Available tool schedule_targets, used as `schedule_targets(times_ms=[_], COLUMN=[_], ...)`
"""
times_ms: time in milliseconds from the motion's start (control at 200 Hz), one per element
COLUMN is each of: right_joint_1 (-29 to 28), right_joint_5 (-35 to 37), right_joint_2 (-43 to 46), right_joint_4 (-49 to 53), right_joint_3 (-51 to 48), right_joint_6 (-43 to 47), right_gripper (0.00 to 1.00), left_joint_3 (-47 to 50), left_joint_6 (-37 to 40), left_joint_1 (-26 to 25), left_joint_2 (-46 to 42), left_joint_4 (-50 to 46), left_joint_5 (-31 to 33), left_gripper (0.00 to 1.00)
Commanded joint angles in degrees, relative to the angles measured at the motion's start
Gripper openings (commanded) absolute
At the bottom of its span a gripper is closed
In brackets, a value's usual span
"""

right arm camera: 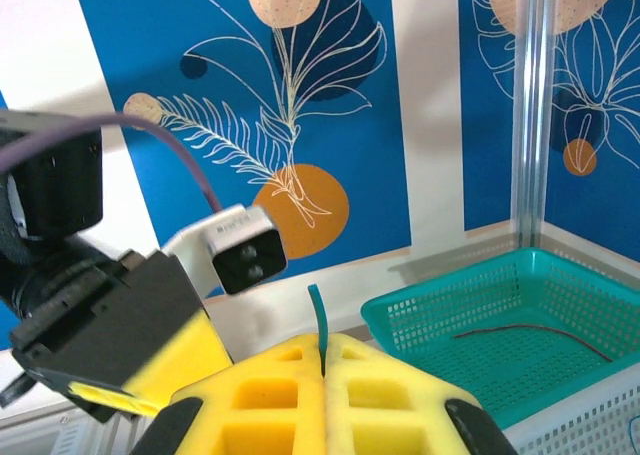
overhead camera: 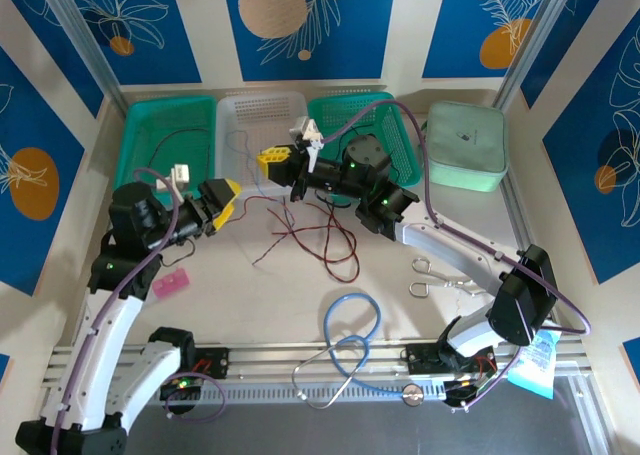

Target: Untangle the cables

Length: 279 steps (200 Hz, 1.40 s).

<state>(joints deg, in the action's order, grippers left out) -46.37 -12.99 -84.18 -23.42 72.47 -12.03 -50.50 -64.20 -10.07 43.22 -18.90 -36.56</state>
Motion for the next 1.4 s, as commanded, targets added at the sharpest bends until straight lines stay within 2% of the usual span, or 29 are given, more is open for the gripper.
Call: schedule_targets(times_ms=[0, 275, 495, 620, 991, 1111, 1271, 1391], right_joint_1=[0.10, -1.02, -1.36, -2.13, -5.00, -5.05, -4.91, -4.26], right_joint_5=[1.30, 1.13, 1.57, 1.66, 2.68, 2.97, 2.89, 2.78], right_joint_2=[0.51, -1.39, -2.17, -1.45, 1.10, 1.69, 2.74, 3.44], right_joint_4=[-3.02, -3.79, -4.41, -4.86, -8.16, -8.75, -8.50, -7.88], right_joint_3=[0.13, 1.79, 1.89, 1.23, -3.43, -4.17, -4.66, -5.12], right_joint_6=[0.04, -0.63, -1.94, -2.38, -3.76, -3.56, -2.72, -2.70], right_gripper=[0.00, 0.00, 0.00, 0.00, 0.00, 0.00, 0.00, 0.00], left_joint_3=[3.44, 9.79, 10.98, 12.87, 13.49, 13.54, 14.50, 14.28], left_joint_6=[-5.84, -12.18, -12.14, -13.71, -14.75, -14.59, -17.45, -16.98], left_joint_1=[-0.62, -2.89, -3.30, -3.38, -3.30, -3.29, -3.33, -3.36], left_joint_2=[-1.60, -2.70, -4.02, -3.94, 2.13, 5.05, 9.02, 9.26], left_joint_4=[7.07, 16.20, 16.24, 19.42, 28.72, 32.23, 39.90, 40.11], left_joint_5=[-1.85, -1.17, 0.29, 0.97, 2.21, 2.42, 1.39, 1.73], left_gripper=[0.78, 0.78, 0.79, 0.79, 0.78, 0.71, 0.51, 0.40])
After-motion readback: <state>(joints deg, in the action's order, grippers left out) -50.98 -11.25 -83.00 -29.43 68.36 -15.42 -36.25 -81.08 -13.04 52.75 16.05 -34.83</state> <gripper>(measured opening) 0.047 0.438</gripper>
